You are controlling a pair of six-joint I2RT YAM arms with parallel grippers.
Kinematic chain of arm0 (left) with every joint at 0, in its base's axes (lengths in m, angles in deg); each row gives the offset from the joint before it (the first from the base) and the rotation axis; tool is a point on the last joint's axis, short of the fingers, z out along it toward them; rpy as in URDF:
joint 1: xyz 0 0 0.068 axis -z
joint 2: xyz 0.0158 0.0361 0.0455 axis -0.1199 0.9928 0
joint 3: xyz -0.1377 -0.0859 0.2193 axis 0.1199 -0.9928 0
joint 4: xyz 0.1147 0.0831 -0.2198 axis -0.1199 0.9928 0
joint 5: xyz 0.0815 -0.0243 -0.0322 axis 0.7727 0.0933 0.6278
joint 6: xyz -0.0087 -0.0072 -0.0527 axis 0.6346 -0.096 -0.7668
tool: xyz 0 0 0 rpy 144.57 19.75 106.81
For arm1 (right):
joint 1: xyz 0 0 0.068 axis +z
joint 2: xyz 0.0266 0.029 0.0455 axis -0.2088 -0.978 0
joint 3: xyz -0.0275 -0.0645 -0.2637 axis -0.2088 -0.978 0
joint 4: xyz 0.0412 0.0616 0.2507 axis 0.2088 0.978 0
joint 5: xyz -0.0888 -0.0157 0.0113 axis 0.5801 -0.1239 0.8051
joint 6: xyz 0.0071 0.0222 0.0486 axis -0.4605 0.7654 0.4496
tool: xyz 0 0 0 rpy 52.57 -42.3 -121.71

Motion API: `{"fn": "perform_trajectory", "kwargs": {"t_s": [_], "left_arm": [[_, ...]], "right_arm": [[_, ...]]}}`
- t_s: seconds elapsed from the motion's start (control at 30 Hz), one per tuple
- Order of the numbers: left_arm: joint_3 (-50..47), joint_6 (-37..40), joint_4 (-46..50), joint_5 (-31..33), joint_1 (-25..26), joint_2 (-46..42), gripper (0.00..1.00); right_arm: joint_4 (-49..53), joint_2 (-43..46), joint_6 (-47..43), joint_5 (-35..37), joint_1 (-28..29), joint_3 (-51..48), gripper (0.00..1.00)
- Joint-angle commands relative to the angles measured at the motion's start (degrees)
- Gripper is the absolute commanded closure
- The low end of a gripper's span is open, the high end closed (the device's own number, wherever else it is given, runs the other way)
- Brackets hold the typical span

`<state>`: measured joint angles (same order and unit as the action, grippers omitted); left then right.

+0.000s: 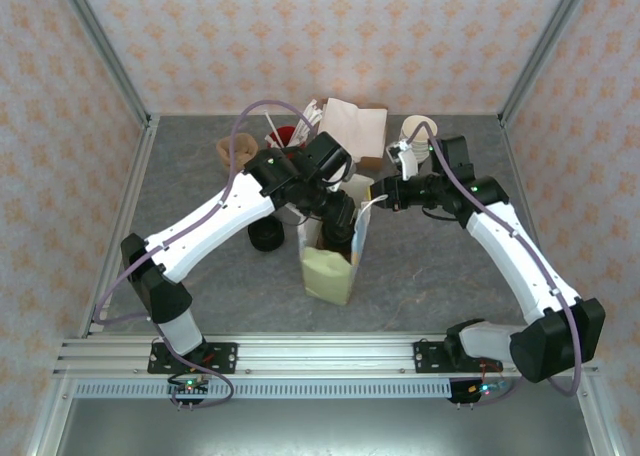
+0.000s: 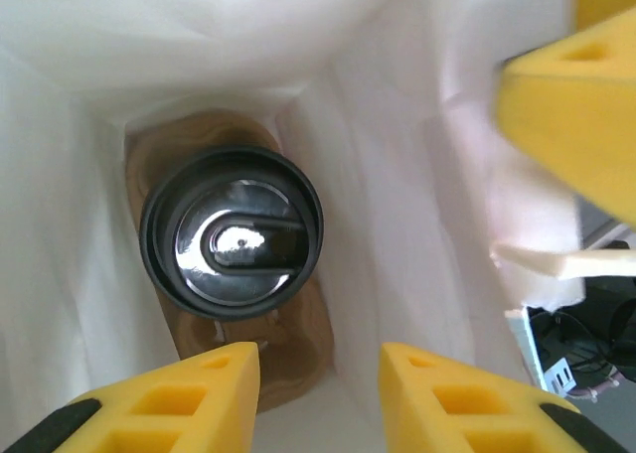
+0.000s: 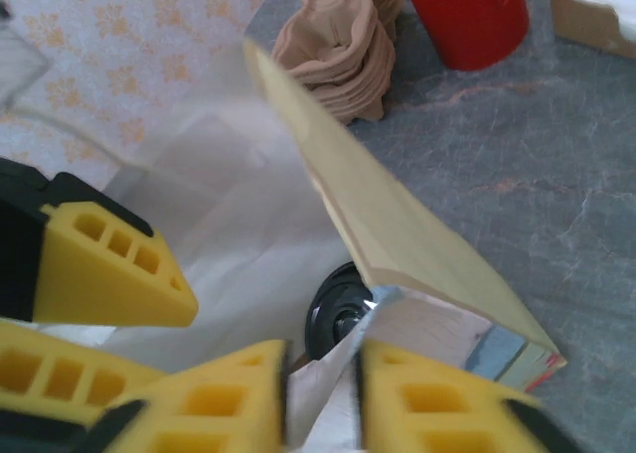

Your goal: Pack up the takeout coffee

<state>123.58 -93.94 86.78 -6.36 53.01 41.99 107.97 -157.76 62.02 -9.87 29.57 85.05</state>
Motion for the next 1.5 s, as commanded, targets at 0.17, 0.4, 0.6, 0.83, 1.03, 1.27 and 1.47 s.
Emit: {"fn": "perform_trajectory", "kwargs": {"t_s": [0.17,0.4,0.6,0.83,1.03,1.27,1.47], "left_arm": [[0.0,-2.8,-0.4,5.2,0.1,2.3,0.65],[-0.7,-4.0,-0.2,8.1,0.3,3.8,0.67],[-1.1,-4.0,-0.9,8.0,0.5,6.1,0.68],[-1.0,-3.8,-1.4,8.8,1.0,8.9,0.68],[-1.1,-3.3,-2.1,9.8,1.5,9.3,0.68],[-2.6,-3.2,-2.4,10.6,2.0,9.4,0.67],[-6.7,-3.0,-5.3,10.9,2.3,8.7,0.68]], "right_arm": [[-3.9,6.3,1.7,2.1,-1.6,-2.1,0.58],[-5.4,9.4,3.6,5.3,-2.5,-3.2,0.56],[-5.4,10.2,3.9,6.9,-2.5,-3.2,0.56],[-5.5,10.9,4.6,7.9,-2.5,-3.4,0.56],[-5.0,11.3,5.0,9.0,-2.5,-3.5,0.55],[-5.3,11.8,5.1,9.9,-2.5,-4.0,0.55],[-5.3,12.3,5.4,10.2,-2.5,-4.4,0.55]]}}
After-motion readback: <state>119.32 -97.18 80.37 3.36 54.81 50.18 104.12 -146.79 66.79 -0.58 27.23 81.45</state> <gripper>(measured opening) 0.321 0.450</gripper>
